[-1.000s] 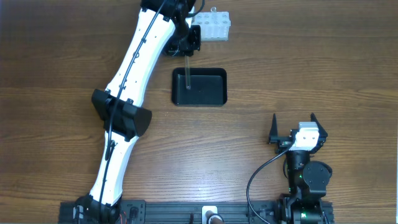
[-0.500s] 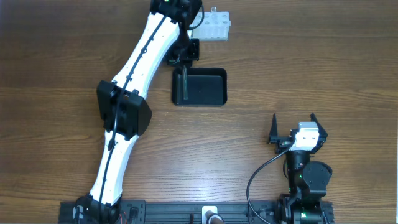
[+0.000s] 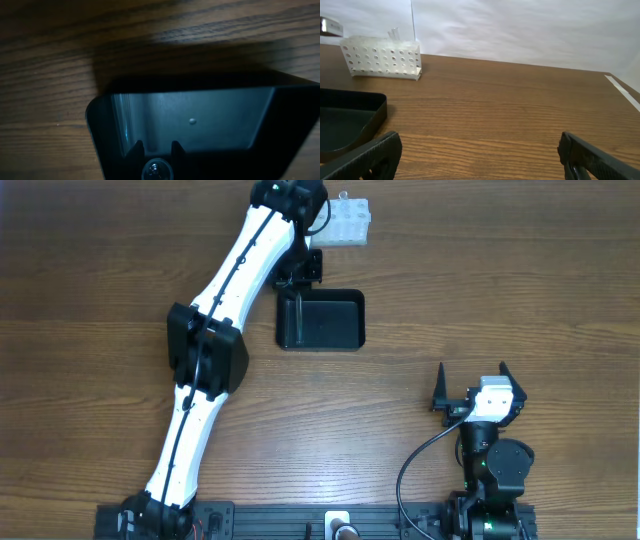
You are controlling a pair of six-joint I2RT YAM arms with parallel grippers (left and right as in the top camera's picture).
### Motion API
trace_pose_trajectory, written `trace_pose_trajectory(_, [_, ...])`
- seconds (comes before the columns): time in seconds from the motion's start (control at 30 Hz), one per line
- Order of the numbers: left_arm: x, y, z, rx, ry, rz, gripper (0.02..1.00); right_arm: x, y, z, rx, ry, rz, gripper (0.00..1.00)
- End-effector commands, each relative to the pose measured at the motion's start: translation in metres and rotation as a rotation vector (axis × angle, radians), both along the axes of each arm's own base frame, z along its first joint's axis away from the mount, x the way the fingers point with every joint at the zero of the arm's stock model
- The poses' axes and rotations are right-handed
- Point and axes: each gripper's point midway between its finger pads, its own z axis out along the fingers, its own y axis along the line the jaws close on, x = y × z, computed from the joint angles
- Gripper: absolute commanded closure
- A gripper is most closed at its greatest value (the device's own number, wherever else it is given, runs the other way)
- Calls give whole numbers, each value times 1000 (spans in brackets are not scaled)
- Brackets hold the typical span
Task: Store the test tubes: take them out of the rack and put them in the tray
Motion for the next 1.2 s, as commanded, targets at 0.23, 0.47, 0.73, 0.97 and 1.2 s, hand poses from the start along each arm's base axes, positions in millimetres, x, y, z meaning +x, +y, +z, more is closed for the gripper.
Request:
trace_pose_trajectory(0.23, [0,5,-27,14,52,26,947,0,4,-2,3,-3,18,7])
trace_pose_trajectory(0.47, [-2,5,-41,26,78,26,952,0,4,-2,3,-3,18,9])
trace_pose_trajectory(0.73, [5,2,-43,14,50,26,947,0,4,-2,3,-3,18,7])
trace_pose_trajectory(0.97, [5,2,-43,13,50,26,840,0,4,-2,3,-3,18,9])
trace_pose_trajectory(1.2, [5,2,-43,13,50,26,776,0,4,-2,3,-3,18,9])
